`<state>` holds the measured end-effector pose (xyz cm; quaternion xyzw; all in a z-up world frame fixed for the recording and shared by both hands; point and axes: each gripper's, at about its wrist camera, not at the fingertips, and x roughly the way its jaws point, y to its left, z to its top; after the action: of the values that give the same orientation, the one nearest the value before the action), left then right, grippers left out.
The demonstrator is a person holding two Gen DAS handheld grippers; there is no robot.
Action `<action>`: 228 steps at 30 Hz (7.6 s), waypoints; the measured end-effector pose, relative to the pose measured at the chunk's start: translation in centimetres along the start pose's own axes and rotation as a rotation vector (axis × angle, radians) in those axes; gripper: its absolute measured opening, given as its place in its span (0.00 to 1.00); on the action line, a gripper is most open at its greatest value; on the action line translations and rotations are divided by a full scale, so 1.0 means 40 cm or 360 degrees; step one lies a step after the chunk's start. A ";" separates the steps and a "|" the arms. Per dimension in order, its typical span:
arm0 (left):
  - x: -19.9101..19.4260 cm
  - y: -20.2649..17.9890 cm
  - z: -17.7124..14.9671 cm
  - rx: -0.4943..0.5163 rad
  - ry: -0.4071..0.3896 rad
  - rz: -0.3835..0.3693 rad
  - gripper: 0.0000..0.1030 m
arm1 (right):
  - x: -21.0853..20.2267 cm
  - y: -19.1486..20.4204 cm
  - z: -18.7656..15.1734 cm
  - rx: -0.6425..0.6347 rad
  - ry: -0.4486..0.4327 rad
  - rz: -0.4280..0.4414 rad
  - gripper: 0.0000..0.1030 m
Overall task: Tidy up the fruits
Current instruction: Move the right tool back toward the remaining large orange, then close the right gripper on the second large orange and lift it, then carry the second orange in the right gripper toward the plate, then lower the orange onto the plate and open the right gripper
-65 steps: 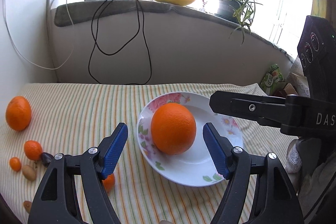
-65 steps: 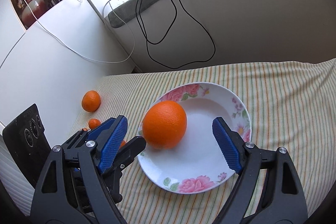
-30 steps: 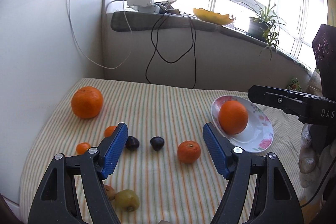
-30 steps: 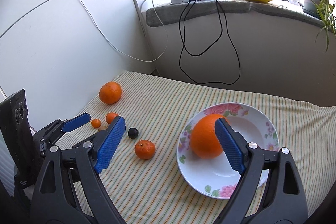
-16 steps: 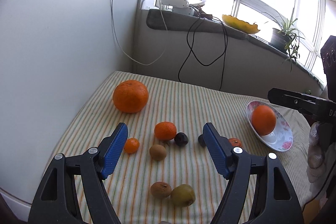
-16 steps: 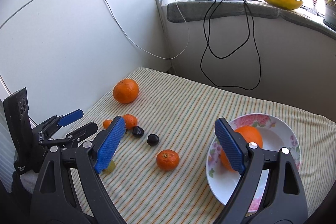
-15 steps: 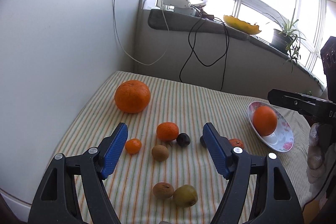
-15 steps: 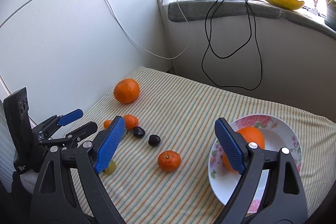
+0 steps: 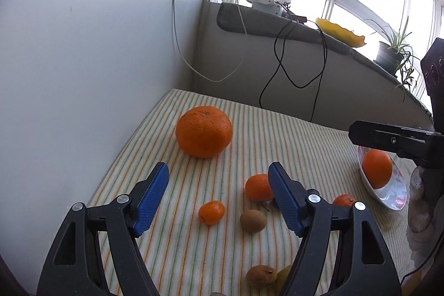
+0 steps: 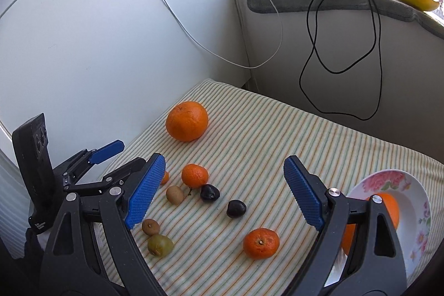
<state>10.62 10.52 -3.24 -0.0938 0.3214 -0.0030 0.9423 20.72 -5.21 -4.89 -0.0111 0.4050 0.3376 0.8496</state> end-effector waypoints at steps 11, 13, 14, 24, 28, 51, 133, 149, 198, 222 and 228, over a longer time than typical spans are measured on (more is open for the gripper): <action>0.080 0.025 0.028 -0.0021 0.0035 -0.0033 0.72 | 0.160 0.015 0.061 0.0076 0.0135 0.0091 0.87; 0.093 0.033 0.028 -0.0038 0.0043 -0.0038 0.72 | 0.187 0.013 0.072 0.0101 0.0158 0.0107 0.87; 0.099 0.037 0.029 -0.0049 0.0048 -0.0043 0.72 | 0.197 0.011 0.074 0.0117 0.0169 0.0120 0.87; 0.176 0.051 0.043 -0.0051 0.0127 -0.0026 0.72 | 0.312 -0.005 0.118 0.0256 0.0288 0.0241 0.87; 0.197 0.064 0.048 -0.0089 0.0154 -0.0057 0.72 | 0.347 -0.010 0.125 0.0330 0.0327 0.0318 0.87; 0.251 0.088 0.064 -0.0151 0.0253 -0.0174 0.72 | 0.454 -0.004 0.132 0.0413 0.0442 0.0413 0.76; -0.028 -0.308 -0.006 0.0128 0.0089 -0.0332 0.69 | 0.007 -0.116 -0.034 0.0540 0.0215 0.0426 0.62; -0.041 -0.483 -0.043 0.0235 0.0109 -0.0495 0.70 | -0.170 -0.232 -0.118 0.0617 0.0111 0.0295 0.62; 0.126 -0.815 -0.106 0.0461 0.0275 -0.0595 0.70 | -0.304 -0.590 -0.254 0.0923 0.0034 0.0174 0.62; 0.063 -0.818 -0.082 0.0504 0.0158 -0.0534 0.76 | -0.353 -0.592 -0.229 0.0848 -0.0071 0.0026 0.67; 0.041 -0.801 -0.073 0.0523 0.0121 -0.0531 0.76 | -0.375 -0.569 -0.226 0.0808 -0.0105 -0.0021 0.67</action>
<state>11.90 -21.58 -0.78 0.0094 0.3319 -0.2145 0.9186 21.16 -33.91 -6.34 0.2109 0.4489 0.2197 0.8401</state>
